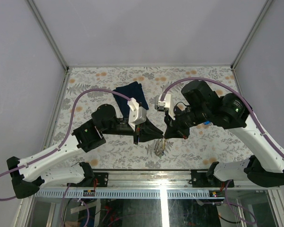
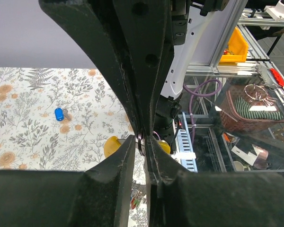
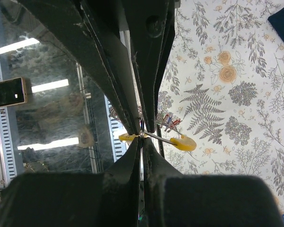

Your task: Put the keys on the keyring

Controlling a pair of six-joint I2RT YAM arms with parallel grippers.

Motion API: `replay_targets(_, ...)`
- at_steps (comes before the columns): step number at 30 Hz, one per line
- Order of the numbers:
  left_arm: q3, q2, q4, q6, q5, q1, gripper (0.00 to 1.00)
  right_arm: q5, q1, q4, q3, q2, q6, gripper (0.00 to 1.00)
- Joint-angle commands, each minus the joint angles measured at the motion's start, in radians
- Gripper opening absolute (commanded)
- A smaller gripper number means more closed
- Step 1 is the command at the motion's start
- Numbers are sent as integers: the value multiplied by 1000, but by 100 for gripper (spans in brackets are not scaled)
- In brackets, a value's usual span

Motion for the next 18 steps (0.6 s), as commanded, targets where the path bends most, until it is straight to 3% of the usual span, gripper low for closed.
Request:
replay_targets(1, 39, 4, 3, 11, 19, -8, 13, -32, 6, 55, 13, -10, 10, 0)
replay_targets(9, 46, 16, -7, 12, 40, -13, 0, -17, 4, 93, -8, -29, 21, 0)
replay_targets(14, 44, 6, -15, 16, 24, -13, 0, 12, 5, 113, -19, -47, 27, 0)
replay_targets(18, 30, -26, 5, 10, -30, -15, 0, 57, 4, 162, -38, -85, 53, 13)
